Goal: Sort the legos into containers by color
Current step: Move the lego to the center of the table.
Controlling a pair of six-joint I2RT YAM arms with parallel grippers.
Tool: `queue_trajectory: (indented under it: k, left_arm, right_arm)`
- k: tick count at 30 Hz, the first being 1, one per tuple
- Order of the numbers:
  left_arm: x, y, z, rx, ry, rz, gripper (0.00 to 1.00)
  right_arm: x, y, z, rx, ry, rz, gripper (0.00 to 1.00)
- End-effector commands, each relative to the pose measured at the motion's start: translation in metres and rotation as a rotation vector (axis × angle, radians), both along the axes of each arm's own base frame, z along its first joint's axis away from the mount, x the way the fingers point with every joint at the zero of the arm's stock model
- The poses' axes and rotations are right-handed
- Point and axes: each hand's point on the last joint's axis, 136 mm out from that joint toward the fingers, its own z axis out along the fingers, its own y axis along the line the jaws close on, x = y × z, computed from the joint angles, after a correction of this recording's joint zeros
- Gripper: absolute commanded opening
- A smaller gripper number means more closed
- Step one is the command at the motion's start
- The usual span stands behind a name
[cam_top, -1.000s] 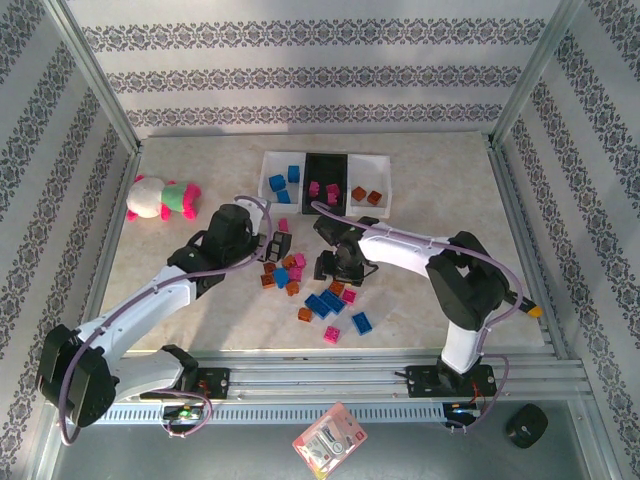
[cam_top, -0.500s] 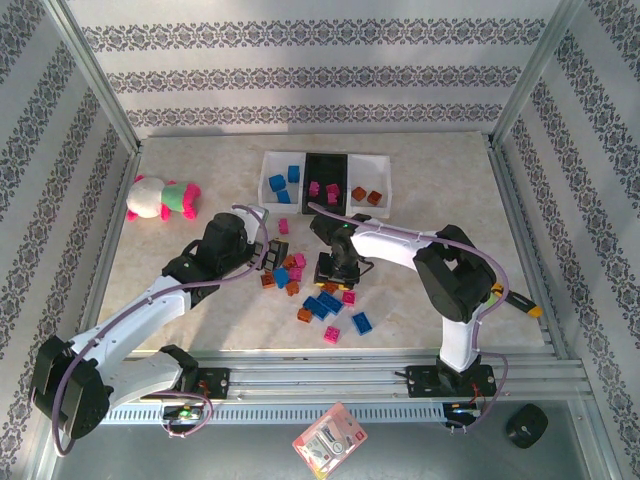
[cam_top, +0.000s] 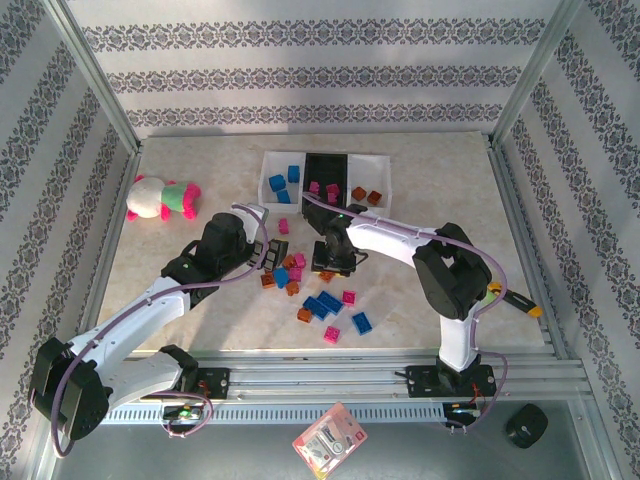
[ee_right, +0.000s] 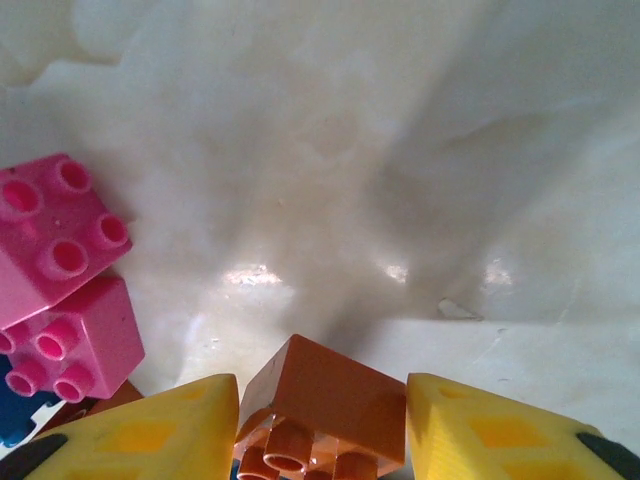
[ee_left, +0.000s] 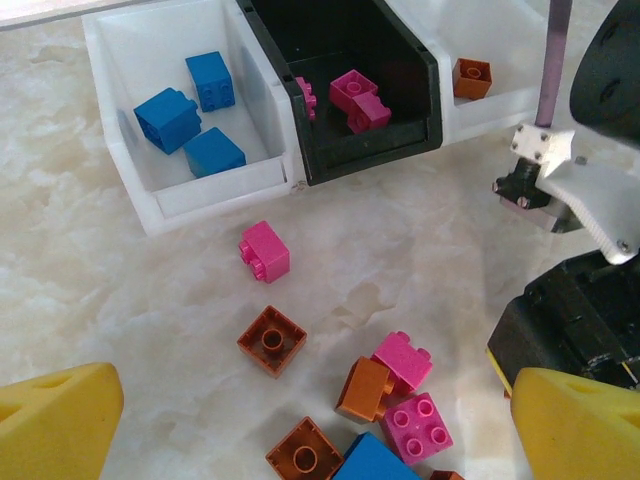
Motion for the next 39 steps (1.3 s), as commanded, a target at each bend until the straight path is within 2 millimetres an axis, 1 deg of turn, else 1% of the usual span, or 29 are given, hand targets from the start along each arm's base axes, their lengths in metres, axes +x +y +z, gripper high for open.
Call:
queue_trajectory:
  k: [1,3,5,10,16,22,24,28,33,36,39]
  left_arm:
    - [0.002,0.001,0.007,0.007,-0.047,0.000,0.99]
    - [0.002,0.001,0.006,0.011,-0.046,0.001,0.99]
    - [0.002,0.001,0.006,0.015,-0.047,0.001,0.99]
    - [0.002,0.002,0.005,0.020,-0.046,0.002,0.99]
    - [0.002,0.003,0.002,0.029,-0.043,0.002,0.99]
    - [0.002,0.002,0.001,0.032,-0.043,-0.001,0.99]
    - [0.002,0.002,0.001,0.032,-0.042,0.000,0.99]
    - [0.003,0.002,0.001,0.031,-0.044,-0.001,0.99]
    - [0.003,0.003,0.000,0.037,-0.044,0.000,0.99]
    - [0.002,0.003,-0.001,0.042,-0.043,-0.003,0.99]
    - [0.003,0.003,-0.001,0.043,-0.043,-0.004,0.99]
  right_arm:
    - [0.002,-0.021,-0.004,-0.121,-0.009,0.028,0.51]
    - [0.001,-0.019,-0.003,-0.120,-0.009,0.045,0.58]
    - [0.000,-0.015,-0.003,-0.116,-0.011,0.057,0.62]
    - [-0.001,-0.010,-0.012,-0.117,0.003,0.061,0.68]
    - [0.000,-0.015,-0.021,-0.132,0.022,0.052,0.69]
    - [-0.007,-0.036,-0.017,-0.177,0.017,0.016,0.67]
    - [-0.007,-0.039,-0.014,-0.178,0.008,0.004,0.65]
    - [-0.004,-0.032,-0.011,-0.159,-0.006,0.007,0.63]
    - [0.002,-0.018,-0.015,-0.123,-0.002,0.003,0.63]
    - [0.006,-0.016,-0.017,-0.107,-0.007,-0.017,0.64]
    - [0.011,-0.015,-0.014,-0.096,-0.033,-0.038,0.64]
